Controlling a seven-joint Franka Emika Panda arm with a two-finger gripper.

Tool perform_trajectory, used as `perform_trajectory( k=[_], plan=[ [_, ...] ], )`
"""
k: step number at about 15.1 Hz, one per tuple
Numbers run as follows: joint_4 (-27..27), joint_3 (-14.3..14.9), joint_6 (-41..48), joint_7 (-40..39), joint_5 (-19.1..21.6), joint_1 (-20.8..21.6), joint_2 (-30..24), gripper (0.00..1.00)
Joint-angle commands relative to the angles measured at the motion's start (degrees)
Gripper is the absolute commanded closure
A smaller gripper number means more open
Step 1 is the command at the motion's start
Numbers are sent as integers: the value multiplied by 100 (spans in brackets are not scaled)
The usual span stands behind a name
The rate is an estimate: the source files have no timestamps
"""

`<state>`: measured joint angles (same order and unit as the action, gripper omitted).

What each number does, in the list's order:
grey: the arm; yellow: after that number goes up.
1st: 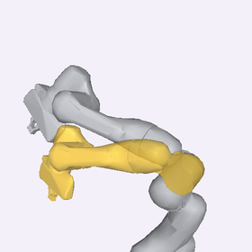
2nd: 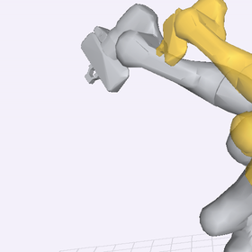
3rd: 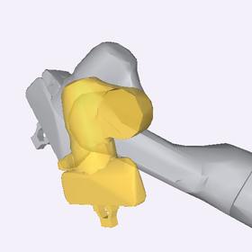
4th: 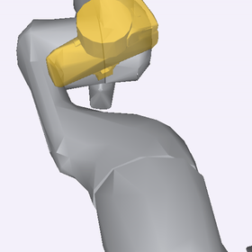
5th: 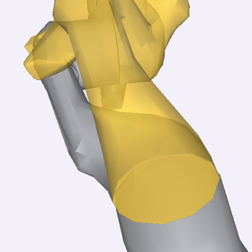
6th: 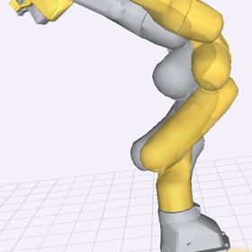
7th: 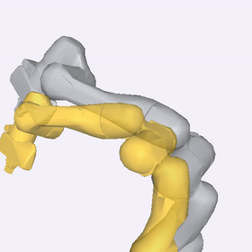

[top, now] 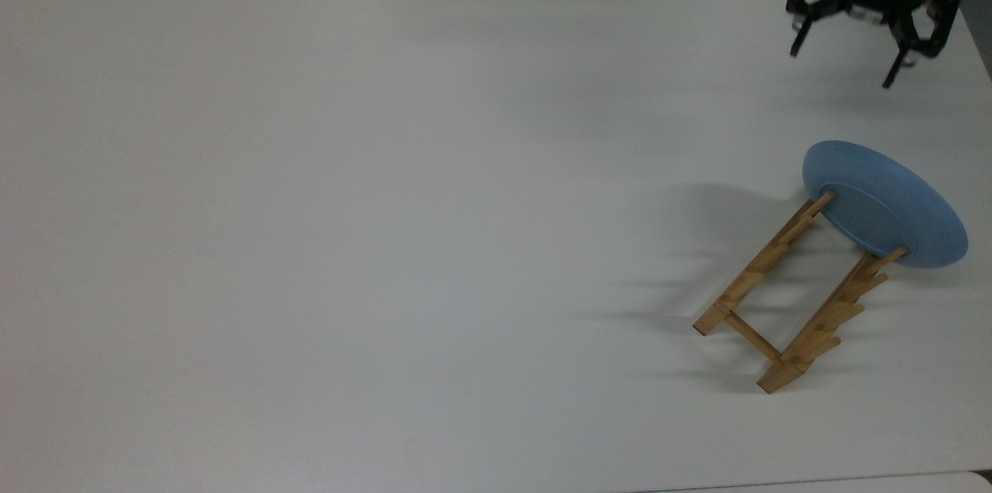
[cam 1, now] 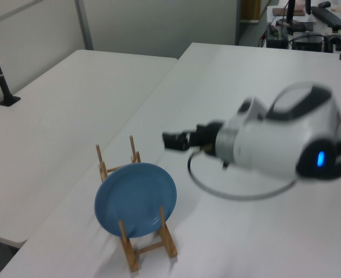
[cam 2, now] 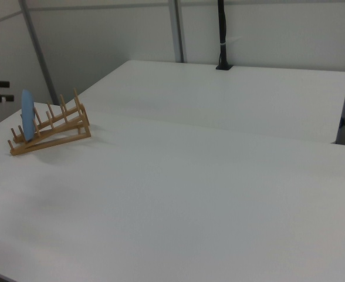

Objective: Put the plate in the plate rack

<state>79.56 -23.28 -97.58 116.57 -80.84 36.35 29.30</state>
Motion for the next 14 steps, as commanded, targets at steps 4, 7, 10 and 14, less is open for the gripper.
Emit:
perform_trajectory(
  k=[4,7,10,14],
  plan=[
    [280,43,98,-2714,3545,-882,-1917,0],
    [359,34,405,-3690,4547,-1453,-2436,0],
    [376,69,722,-5105,5874,-2349,-2964,0],
    [718,559,969,-6555,6745,-2888,-3465,0]
  ],
)
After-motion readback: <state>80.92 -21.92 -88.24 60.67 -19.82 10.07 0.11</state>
